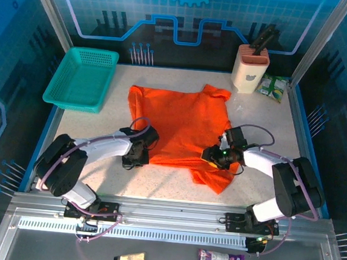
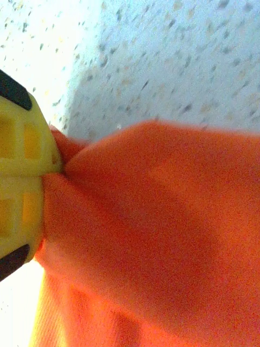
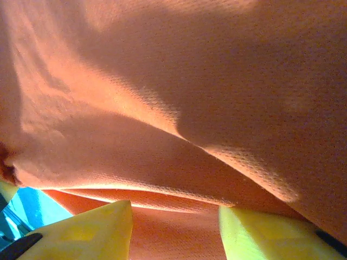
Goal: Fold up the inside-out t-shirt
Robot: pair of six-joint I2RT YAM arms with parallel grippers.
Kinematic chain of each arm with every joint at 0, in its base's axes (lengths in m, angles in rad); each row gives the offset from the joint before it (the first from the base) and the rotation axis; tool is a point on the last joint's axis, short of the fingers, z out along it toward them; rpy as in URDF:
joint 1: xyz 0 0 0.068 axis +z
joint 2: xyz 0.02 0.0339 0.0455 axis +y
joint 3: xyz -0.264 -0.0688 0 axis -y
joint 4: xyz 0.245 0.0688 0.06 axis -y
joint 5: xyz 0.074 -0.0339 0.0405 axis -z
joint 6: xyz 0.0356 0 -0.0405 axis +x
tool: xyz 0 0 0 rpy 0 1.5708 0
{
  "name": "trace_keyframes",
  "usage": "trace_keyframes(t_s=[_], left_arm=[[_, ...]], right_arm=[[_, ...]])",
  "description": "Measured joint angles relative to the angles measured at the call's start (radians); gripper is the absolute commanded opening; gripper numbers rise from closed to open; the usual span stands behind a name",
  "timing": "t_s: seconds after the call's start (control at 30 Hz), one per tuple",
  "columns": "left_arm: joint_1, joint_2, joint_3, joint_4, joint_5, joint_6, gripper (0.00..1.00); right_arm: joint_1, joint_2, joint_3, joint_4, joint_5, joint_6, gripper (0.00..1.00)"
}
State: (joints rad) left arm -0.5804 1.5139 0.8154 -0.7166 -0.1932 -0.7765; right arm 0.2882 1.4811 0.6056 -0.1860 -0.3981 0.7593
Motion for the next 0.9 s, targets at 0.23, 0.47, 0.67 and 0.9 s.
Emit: trace_keyframes(t_s=[0.23, 0.47, 0.67, 0.9], left_arm=[[0.196, -0.082, -0.01, 0.016, 0.013, 0.1, 0.0], [0.302, -0.139, 0.039, -0.066, -0.054, 0.174, 0.11], [0.276, -0.198, 0.08, -0.154, -0.08, 0.169, 0.3], [0.143, -0.174, 0.158, -0.215, -0.122, 0.12, 0.39]], right_arm=[[-0.114, -0.028, -0.01, -0.04, 0.0, 0.0, 0.47], [-0.115, -0.091, -0.01, -0.127, 0.034, -0.001, 0.46], [-0.108, -0.169, -0.002, -0.204, 0.06, -0.015, 0.48], [-0.043, -0.191, 0.073, -0.341, 0.225, -0.058, 0.53]])
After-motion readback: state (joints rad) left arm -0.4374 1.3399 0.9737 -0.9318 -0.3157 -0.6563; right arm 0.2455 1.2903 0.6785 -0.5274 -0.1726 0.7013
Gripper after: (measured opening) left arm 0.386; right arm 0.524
